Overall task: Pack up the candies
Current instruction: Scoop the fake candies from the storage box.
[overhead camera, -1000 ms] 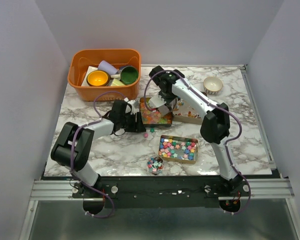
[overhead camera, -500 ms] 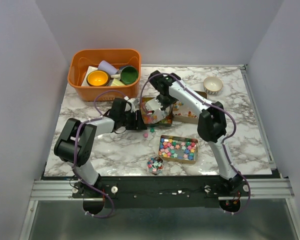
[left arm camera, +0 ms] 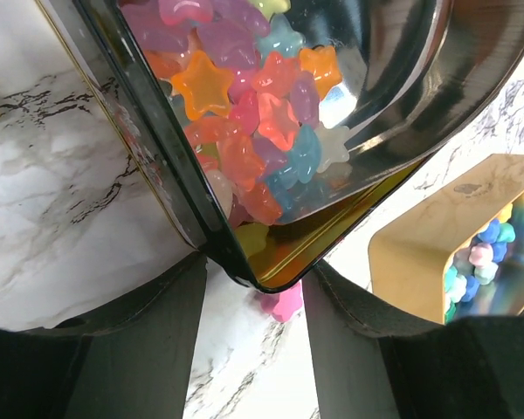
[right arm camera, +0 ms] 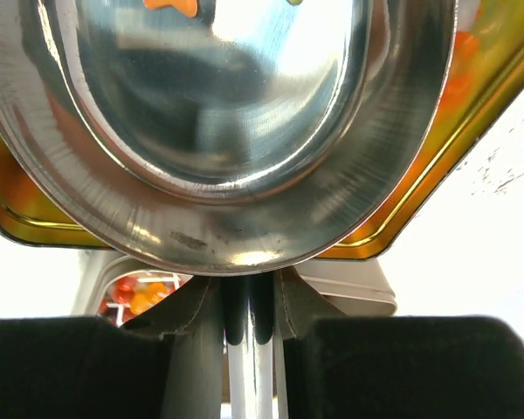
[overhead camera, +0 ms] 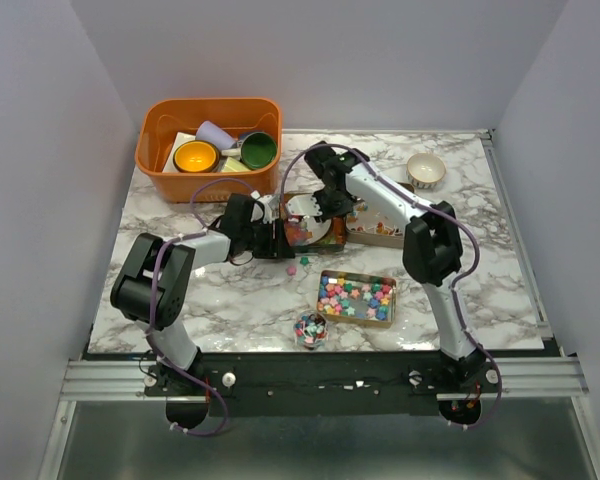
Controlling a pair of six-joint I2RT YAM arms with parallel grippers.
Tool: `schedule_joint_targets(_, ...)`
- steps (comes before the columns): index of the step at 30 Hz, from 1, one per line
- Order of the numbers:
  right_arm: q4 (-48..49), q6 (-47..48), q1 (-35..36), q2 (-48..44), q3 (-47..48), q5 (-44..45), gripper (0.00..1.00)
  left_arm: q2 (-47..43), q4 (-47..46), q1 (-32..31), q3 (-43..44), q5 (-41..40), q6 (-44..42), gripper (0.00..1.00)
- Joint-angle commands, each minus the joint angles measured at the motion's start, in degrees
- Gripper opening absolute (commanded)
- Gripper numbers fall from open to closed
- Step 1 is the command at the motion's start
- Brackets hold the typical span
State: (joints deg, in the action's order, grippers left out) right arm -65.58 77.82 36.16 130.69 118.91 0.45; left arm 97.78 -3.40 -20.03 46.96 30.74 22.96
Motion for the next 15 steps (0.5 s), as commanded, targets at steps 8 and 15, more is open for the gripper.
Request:
schedule_joint_targets(8,5.37,-6.46,-6.01,-4.56,-9.04,-15.3,0.01,-4.96,8.84,3.33,1.12,5.37,-9.86,0.62)
schedule_joint_targets(15,7.31,-5.75,-7.51,-9.49,-15.55,-14.69,0.01,-8.92,16.4,5.27,2.7,10.13,-15.49,0.62)
